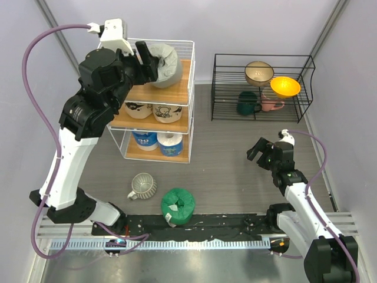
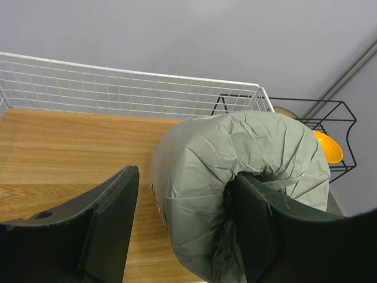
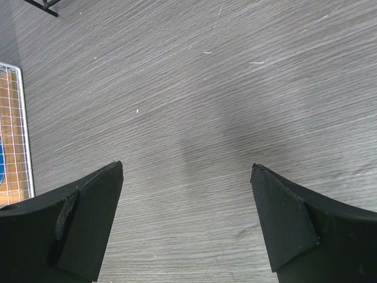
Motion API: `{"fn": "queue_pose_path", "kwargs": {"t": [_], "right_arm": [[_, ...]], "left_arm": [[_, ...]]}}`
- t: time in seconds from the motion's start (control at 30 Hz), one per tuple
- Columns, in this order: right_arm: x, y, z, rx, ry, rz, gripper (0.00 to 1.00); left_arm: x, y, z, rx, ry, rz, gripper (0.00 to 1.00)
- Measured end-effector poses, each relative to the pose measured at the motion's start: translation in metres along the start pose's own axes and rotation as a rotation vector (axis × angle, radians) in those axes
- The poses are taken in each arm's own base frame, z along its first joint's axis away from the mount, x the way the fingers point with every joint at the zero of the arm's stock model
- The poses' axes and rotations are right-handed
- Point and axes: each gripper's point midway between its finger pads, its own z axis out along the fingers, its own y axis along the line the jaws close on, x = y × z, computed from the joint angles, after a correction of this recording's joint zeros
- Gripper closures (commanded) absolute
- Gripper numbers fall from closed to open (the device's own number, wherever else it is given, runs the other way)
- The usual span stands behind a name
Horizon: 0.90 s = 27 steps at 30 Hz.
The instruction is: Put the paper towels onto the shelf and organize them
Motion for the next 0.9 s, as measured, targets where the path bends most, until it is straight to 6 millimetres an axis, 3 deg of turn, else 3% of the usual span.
{"fn": "queue_pose_path", "kwargs": {"t": [0.43, 0.9], "right_arm": [[0.004, -0.003, 0.003, 0.01, 0.018, -0.008, 0.04], [0.007, 0.0, 0.005, -0.001, 0.034, -0.008, 0.05]], "left_arm": [[-0.009, -0.004, 0.023, -0.003, -0.094, -0.033, 0.33], [-0.012, -0.006, 0.027, 0.011, -0.15, -0.048, 0.29]]}}
